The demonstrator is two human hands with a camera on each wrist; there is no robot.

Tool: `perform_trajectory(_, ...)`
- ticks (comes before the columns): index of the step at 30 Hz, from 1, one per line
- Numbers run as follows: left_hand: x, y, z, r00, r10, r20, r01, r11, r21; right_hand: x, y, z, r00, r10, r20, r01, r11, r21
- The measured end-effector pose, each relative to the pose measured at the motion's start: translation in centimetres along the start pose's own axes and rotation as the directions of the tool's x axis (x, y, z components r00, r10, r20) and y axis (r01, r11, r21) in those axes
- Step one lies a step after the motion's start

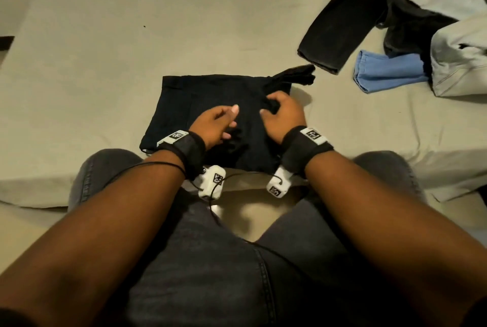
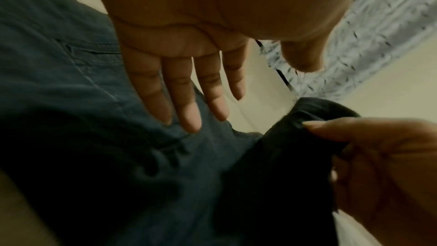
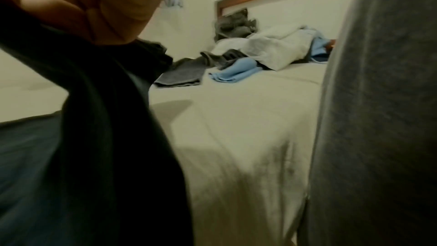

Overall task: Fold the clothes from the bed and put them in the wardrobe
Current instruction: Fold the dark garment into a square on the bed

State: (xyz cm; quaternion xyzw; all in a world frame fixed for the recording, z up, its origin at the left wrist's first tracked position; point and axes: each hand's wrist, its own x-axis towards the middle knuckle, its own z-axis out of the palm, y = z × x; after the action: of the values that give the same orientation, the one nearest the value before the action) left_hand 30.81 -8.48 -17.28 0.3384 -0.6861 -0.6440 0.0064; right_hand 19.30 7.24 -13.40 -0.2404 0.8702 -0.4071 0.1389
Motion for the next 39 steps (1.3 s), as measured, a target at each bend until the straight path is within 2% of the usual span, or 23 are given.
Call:
perform_trajectory(2,0.2,1.4,-0.4,0.994,-0.11,0.0,0.108,0.973,-0.204,-0.9,-2.3,2.7,0.981,-0.141,0.136,0.147,0.988,-0.037)
perform_trajectory(3,0.4,1.6,-0.9,0.995,-0.097,-0.018,0.091,0.976,-0.2,-1.3,-3.1,3.8,0.954,-0.176,0.244,0.195,0.979,-0.057)
perform_trajectory(5,0.7,1.1,-2.2,0.997,-0.051,-0.064,0.044,0.994,-0.097,-1.8,-4.2,5.1,0.875,-0.189,0.446,0.272,0.954,-0.129)
perform_trajectory(6,0.8,0.7,-2.6,0.995,-0.063,-0.083,0.059,0.997,-0.052,-1.7,-4.3,5.3,0.842,-0.183,0.508,0.304,0.938,-0.167)
perform_trajectory(8,1.0,-0.4,-3.5,0.99,-0.076,-0.121,0.095,0.983,0.16,-1.1,-4.3,5.5,0.806,-0.173,0.566,0.333,0.923,-0.192)
perform_trajectory(9,1.1,-0.9,-3.6,0.987,-0.073,-0.142,0.109,0.958,0.265,-0.7,-4.1,5.4,0.81,-0.177,0.559,0.32,0.933,-0.167)
perform_trajectory(11,1.2,-1.5,-3.8,0.985,-0.035,-0.17,0.091,0.937,0.336,0.6,-3.3,4.9,0.875,-0.167,0.454,0.231,0.969,-0.09)
perform_trajectory(13,1.0,-1.4,-4.4,0.981,0.068,-0.182,0.001,0.934,0.358,2.0,-2.2,4.5,0.954,-0.106,0.28,0.109,0.994,0.004)
perform_trajectory(16,0.8,-0.2,-6.7,0.952,0.255,-0.167,-0.155,0.876,0.457,3.8,0.2,4.0,0.992,0.041,0.117,-0.051,0.996,0.08)
perform_trajectory(18,0.3,0.3,-9.1,0.929,0.316,-0.195,-0.183,0.847,0.5,4.3,1.8,4.0,0.986,0.124,0.11,-0.131,0.989,0.067)
perform_trajectory(20,0.0,-0.6,-11.6,0.919,0.281,-0.277,-0.102,0.848,0.521,4.1,3.0,4.6,0.971,0.177,0.163,-0.179,0.984,0.003)
perform_trajectory(22,-0.1,-3.0,-14.2,0.902,0.14,-0.409,0.107,0.844,0.525,3.3,3.8,5.6,0.945,0.199,0.259,-0.184,0.98,-0.081)
perform_trajectory(24,-0.6,-5.3,-16.0,0.857,-0.056,-0.512,0.307,0.854,0.419,2.1,3.9,6.5,0.892,0.221,0.395,-0.171,0.972,-0.159)
perform_trajectory(26,-1.0,-7.0,-16.5,0.833,-0.191,-0.52,0.411,0.843,0.348,1.0,3.6,7.2,0.833,0.241,0.498,-0.155,0.965,-0.21)
perform_trajectory(27,-1.2,-7.6,-16.2,0.831,-0.222,-0.51,0.436,0.83,0.348,0.7,3.5,7.8,0.825,0.248,0.508,-0.153,0.963,-0.221)
perform_trajectory(29,-1.6,-8.3,-15.1,0.832,-0.263,-0.489,0.461,0.818,0.344,0.3,3.1,8.8,0.835,0.271,0.479,-0.201,0.961,-0.192)
perform_trajectory(31,-1.9,-8.6,-14.1,0.82,-0.306,-0.483,0.479,0.829,0.288,0.3,2.7,9.7,0.836,0.323,0.443,-0.306,0.945,-0.112)
perform_trajectory(34,-1.8,-8.0,-13.6,0.792,-0.329,-0.513,0.499,0.834,0.235,0.7,2.6,11.0,0.786,0.412,0.461,-0.439,0.897,-0.054)
perform_trajectory(37,-1.4,-6.3,-13.2,0.806,-0.205,-0.555,0.403,0.877,0.261,1.7,2.3,10.6,0.767,0.452,0.456,-0.471,0.879,-0.078)
perform_trajectory(39,-1.4,-4.7,-12.6,0.823,-0.066,-0.564,0.291,0.902,0.318,1.9,1.7,9.7,0.812,0.405,0.42,-0.418,0.906,-0.065)
